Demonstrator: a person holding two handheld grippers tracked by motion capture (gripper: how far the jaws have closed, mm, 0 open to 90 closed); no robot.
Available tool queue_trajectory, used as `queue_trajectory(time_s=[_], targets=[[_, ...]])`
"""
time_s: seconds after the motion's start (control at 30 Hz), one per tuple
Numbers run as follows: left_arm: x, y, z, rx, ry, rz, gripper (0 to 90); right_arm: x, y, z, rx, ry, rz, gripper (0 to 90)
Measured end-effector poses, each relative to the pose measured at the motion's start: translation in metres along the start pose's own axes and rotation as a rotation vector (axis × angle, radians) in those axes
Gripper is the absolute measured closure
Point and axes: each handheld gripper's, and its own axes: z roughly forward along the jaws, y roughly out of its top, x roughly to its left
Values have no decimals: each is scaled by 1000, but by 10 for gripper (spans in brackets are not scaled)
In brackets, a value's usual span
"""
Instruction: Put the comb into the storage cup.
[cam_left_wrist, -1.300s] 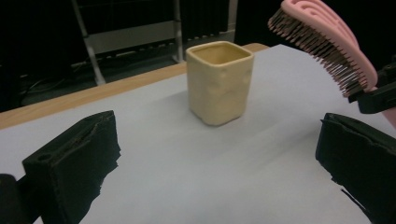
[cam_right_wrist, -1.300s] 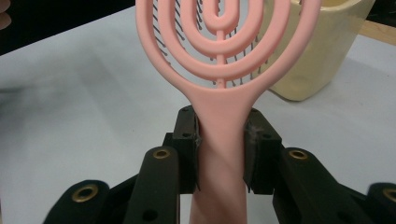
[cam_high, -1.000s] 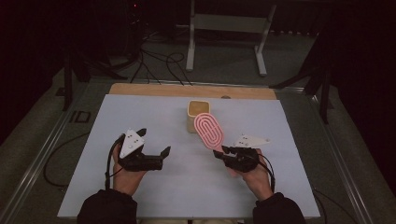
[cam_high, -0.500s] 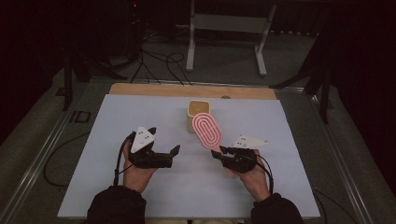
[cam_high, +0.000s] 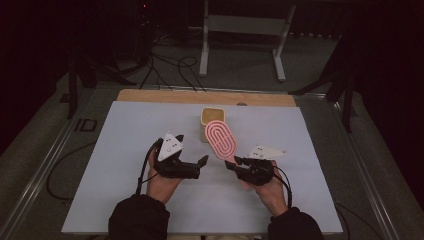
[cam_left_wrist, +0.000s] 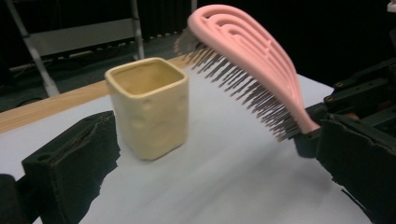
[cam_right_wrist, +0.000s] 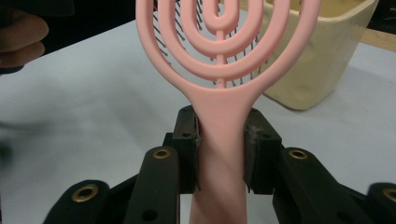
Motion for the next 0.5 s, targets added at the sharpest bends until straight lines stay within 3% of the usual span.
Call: queue_trajectory(time_s=[0.5], targets=[[-11,3,26,17,-36,-38,1,3,-1,4,-3,2,-8,701]])
